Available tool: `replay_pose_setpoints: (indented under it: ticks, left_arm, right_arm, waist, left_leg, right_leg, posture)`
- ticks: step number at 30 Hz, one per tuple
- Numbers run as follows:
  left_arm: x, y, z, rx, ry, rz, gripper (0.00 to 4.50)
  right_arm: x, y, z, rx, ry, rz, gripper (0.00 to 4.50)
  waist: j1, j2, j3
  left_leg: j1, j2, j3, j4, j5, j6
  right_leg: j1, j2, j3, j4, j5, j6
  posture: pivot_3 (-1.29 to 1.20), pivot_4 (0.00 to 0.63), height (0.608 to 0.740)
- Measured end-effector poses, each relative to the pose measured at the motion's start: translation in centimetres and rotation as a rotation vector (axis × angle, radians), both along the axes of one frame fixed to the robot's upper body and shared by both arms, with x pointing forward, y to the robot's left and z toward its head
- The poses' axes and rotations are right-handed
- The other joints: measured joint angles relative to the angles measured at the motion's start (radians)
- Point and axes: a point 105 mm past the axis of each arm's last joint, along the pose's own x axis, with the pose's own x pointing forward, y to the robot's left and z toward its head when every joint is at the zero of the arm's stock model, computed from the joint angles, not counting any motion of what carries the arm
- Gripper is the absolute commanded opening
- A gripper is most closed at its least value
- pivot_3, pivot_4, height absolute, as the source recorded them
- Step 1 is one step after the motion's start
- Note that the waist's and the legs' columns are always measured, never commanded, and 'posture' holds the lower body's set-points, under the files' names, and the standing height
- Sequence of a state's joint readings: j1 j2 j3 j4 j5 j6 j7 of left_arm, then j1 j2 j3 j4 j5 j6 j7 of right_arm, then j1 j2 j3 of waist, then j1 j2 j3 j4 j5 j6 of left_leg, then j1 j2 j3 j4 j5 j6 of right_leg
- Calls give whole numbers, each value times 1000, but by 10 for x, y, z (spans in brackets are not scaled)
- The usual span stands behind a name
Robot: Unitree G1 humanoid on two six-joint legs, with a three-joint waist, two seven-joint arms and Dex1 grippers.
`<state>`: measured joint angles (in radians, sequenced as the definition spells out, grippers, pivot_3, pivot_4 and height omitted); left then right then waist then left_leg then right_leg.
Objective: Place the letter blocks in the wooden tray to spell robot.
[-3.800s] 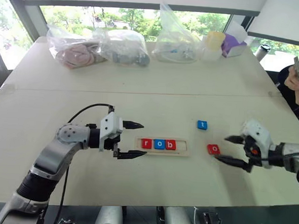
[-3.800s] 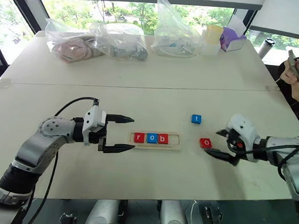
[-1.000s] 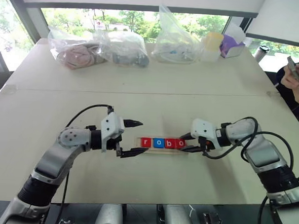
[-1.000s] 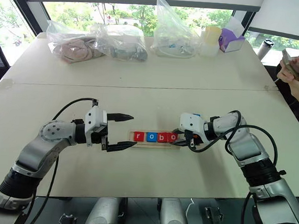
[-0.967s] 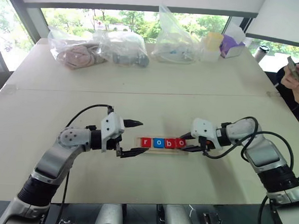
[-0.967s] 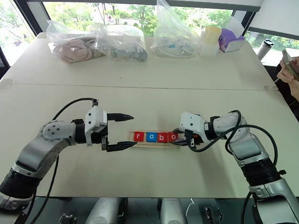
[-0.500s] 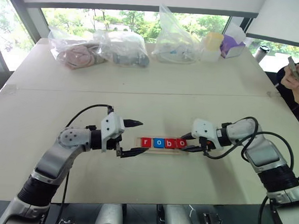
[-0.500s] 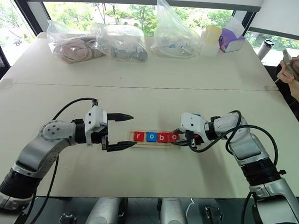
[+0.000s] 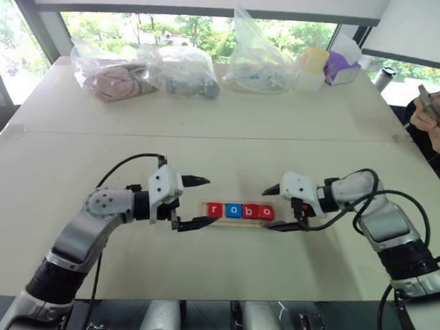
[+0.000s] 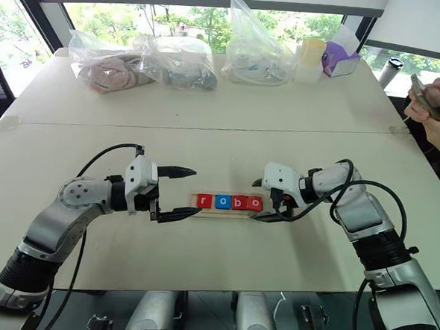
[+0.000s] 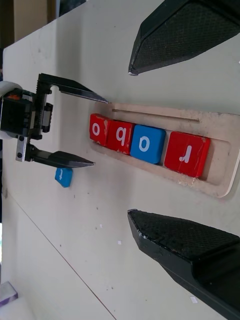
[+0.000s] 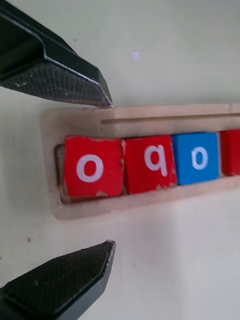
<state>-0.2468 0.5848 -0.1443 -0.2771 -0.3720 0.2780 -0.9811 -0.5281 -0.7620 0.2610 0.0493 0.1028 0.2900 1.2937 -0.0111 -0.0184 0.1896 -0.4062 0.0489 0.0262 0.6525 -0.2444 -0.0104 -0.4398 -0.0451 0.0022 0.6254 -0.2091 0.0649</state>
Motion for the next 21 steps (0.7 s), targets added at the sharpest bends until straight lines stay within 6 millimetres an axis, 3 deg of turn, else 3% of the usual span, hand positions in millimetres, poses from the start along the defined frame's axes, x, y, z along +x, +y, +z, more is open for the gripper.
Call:
replay_pose_setpoints:
  ticks: [6, 15, 21]
  left_arm:
    - [0, 0, 0, -1, 2, 0, 4500]
    - [0, -2, 0, -6, -1, -7, 4500]
    - [-1, -2, 0, -5, 0, -11, 4500]
  right_arm:
    - [4, -12, 10, -19, -50, -34, 4474]
    - [8, -32, 3, -48, -60, -97, 4474]
    - [13, -33, -1, -40, -90, -109, 4474]
  waist:
    - [2, 0, 0]
    - [-1, 0, 0]
    - [-1, 0, 0]
  left_leg:
    - [0, 0, 0, 0, 0, 0]
    - [1, 0, 0, 1, 0, 0]
    - [0, 0, 0, 1, 0, 0]
  right_leg:
    - [0, 0, 0, 0, 0, 0]
    - [0, 0, 0, 2, 0, 0]
    - [0, 0, 0, 2, 0, 0]
  posture:
    - [0, 150, 740]
    - [0, 150, 740]
    - [0, 150, 740]
